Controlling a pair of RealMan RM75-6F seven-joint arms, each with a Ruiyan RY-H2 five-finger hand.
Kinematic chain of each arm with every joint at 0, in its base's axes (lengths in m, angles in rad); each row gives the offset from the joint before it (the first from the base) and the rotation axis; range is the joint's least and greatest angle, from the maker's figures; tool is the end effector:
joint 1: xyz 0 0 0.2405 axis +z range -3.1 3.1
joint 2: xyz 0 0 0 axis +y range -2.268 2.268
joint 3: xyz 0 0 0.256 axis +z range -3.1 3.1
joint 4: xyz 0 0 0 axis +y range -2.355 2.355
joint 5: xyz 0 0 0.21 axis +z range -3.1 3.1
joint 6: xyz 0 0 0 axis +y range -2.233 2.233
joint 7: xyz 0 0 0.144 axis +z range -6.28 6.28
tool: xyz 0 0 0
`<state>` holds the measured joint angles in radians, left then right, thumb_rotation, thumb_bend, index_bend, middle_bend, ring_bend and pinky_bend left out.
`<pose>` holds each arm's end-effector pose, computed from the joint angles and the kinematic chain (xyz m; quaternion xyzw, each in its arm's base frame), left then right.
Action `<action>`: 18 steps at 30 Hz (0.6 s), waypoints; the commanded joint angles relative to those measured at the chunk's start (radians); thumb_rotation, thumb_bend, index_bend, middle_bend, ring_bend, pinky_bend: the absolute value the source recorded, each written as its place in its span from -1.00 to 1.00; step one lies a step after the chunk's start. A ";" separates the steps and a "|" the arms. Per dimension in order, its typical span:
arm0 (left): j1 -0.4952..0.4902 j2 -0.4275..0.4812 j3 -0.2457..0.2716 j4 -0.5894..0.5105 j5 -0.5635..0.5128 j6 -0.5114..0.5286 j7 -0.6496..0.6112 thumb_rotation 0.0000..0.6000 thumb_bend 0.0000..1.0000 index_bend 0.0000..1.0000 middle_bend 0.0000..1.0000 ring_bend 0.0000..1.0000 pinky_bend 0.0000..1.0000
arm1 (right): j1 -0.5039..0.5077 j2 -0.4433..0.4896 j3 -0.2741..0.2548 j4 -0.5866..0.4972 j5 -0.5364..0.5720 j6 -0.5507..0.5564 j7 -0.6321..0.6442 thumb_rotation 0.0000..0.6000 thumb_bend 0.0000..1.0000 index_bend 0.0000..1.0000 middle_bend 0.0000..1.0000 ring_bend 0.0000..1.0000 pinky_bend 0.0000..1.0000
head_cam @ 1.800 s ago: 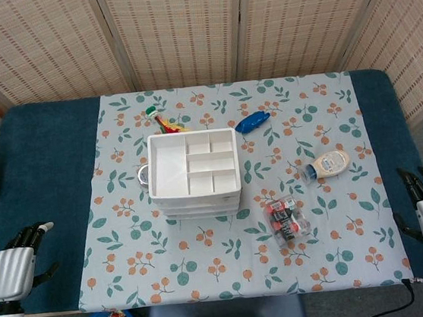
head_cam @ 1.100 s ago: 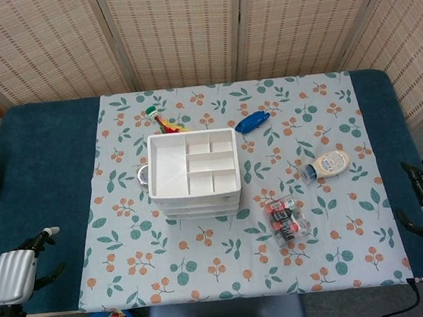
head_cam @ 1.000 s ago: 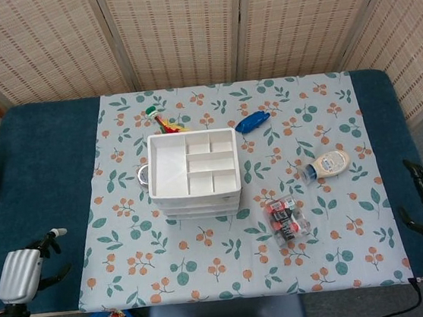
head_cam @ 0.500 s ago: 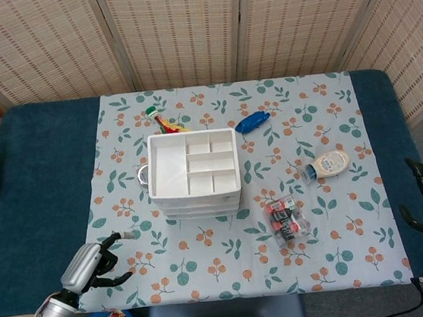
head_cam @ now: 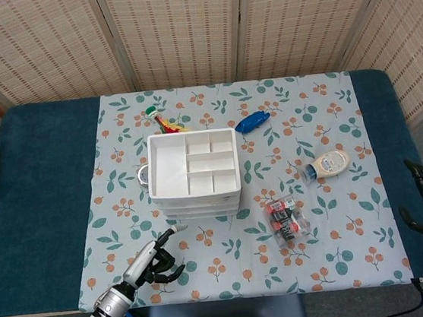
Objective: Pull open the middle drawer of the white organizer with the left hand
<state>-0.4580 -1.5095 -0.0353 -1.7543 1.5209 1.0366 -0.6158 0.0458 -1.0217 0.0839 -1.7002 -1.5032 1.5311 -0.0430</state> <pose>-0.1444 0.2201 -0.0212 -0.5193 -0.6858 -0.5029 0.0841 -0.3008 -0.1750 0.1920 0.5834 -0.3583 0.3887 0.6167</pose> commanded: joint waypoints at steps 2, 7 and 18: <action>-0.009 -0.090 -0.045 0.005 -0.090 -0.001 0.004 1.00 -0.17 -0.78 1.00 1.00 1.00 | -0.004 -0.001 -0.003 0.002 0.001 0.003 0.002 1.00 -0.29 -1.00 -0.72 -0.85 -0.71; -0.011 -0.141 -0.066 0.001 -0.161 -0.007 0.034 1.00 -0.13 -0.78 1.00 1.00 1.00 | -0.008 -0.010 -0.008 0.012 -0.005 0.007 0.012 1.00 -0.29 -1.00 -0.72 -0.85 -0.71; -0.012 -0.225 -0.128 -0.003 -0.271 -0.024 -0.004 1.00 -0.13 -0.77 1.00 1.00 1.00 | -0.023 -0.037 -0.016 0.032 0.003 0.016 0.030 1.00 -0.29 -1.00 -0.72 -0.85 -0.71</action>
<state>-0.4685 -1.7294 -0.1560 -1.7554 1.2586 1.0199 -0.6116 0.0231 -1.0585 0.0681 -1.6688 -1.5003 1.5460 -0.0128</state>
